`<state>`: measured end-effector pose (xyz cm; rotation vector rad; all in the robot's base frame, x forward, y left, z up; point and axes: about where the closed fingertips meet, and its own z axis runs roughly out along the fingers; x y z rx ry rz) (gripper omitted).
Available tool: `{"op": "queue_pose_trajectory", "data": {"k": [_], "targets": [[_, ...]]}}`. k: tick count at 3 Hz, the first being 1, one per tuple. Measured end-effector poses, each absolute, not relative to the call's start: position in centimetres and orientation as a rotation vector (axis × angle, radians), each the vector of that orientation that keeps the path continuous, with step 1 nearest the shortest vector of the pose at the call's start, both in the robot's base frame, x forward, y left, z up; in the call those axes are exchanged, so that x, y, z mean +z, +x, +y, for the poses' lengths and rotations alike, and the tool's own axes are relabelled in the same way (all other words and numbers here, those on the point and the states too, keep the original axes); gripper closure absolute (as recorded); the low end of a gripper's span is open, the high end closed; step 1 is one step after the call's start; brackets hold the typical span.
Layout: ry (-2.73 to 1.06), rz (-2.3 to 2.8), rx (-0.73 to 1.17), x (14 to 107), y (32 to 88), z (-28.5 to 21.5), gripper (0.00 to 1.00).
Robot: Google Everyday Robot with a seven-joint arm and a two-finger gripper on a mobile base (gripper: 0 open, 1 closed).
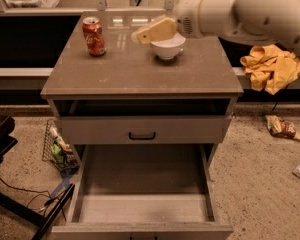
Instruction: Place coke can into middle drawer
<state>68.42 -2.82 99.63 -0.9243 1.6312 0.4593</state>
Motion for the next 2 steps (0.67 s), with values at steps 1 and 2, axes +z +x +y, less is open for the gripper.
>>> {"op": "queue_pose_trajectory", "data": {"k": [1,2], "targets": [[-0.855,1.636,0.516,96.9,73.2,2.9,0.0],[-0.809,1.623,0.56,95.3,76.4,7.2,0.0]]}}
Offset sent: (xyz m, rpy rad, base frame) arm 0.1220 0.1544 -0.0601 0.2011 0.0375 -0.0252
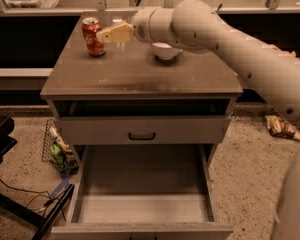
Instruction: Place coke can into middle drawer
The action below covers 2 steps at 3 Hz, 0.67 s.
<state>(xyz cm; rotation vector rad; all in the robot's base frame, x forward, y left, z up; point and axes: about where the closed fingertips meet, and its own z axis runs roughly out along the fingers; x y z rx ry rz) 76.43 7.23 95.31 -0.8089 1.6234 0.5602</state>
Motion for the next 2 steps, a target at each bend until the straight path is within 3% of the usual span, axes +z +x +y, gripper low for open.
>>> {"op": "queue_pose_trajectory", "data": {"k": [1,2], "targets": [[-0.803,1.595,0.587,94.69,77.93,11.34,0.0],[-0.803,1.595,0.587,94.69,77.93,11.34,0.0]]}}
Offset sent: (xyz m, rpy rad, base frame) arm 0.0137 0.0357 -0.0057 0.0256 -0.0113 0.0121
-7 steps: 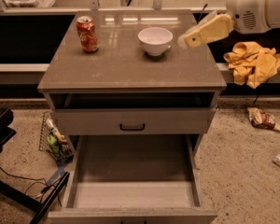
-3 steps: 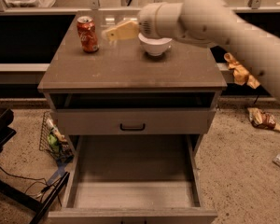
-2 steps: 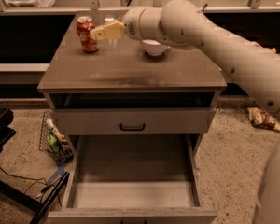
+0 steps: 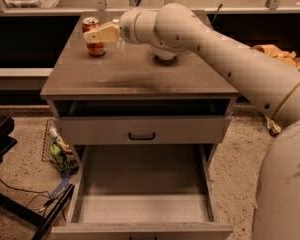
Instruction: Place coke can into middle drawer
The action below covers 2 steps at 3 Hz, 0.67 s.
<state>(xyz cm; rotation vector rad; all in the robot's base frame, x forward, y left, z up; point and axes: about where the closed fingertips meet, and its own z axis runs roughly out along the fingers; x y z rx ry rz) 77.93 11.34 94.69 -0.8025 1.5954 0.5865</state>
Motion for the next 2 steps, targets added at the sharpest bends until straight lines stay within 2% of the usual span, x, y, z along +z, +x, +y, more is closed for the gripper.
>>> {"op": "queue_pose_trajectory", "data": {"k": [2], "targets": [[-0.79,1.532,0.642,93.8,83.3,15.5,0.0]]}}
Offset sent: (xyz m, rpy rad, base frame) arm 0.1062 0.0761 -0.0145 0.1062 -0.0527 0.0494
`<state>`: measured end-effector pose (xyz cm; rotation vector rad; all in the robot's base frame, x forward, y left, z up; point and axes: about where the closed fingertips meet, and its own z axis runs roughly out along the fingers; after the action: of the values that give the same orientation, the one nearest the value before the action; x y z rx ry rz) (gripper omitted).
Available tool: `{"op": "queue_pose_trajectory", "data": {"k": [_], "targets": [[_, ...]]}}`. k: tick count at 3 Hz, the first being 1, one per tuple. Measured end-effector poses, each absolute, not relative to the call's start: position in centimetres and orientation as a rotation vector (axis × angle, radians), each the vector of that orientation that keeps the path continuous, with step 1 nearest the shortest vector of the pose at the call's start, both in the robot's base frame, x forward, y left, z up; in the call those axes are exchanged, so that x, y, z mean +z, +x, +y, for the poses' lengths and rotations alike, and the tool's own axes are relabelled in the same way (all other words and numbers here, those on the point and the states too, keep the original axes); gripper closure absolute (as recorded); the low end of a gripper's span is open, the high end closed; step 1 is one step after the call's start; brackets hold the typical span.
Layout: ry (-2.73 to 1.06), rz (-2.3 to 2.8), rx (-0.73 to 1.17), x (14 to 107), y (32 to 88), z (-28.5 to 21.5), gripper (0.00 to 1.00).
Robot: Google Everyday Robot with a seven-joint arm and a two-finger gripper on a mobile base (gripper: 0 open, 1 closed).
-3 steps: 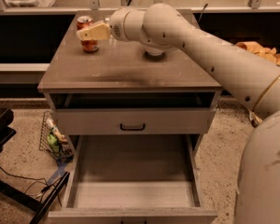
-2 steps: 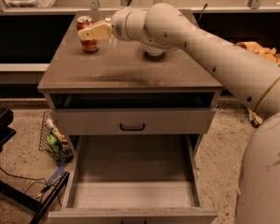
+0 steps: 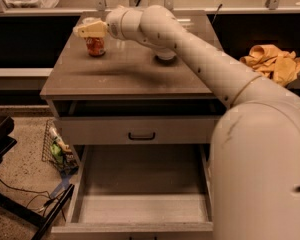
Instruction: Place coke can into middle drawer
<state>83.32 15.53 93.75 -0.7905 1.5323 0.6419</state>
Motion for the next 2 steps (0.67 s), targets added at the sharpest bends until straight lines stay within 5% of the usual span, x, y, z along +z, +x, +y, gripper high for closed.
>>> {"op": "queue_pose_trajectory", "data": {"k": [2], "targets": [[-0.785,1.54,0.64,92.2,87.1,18.4,0.1]]}}
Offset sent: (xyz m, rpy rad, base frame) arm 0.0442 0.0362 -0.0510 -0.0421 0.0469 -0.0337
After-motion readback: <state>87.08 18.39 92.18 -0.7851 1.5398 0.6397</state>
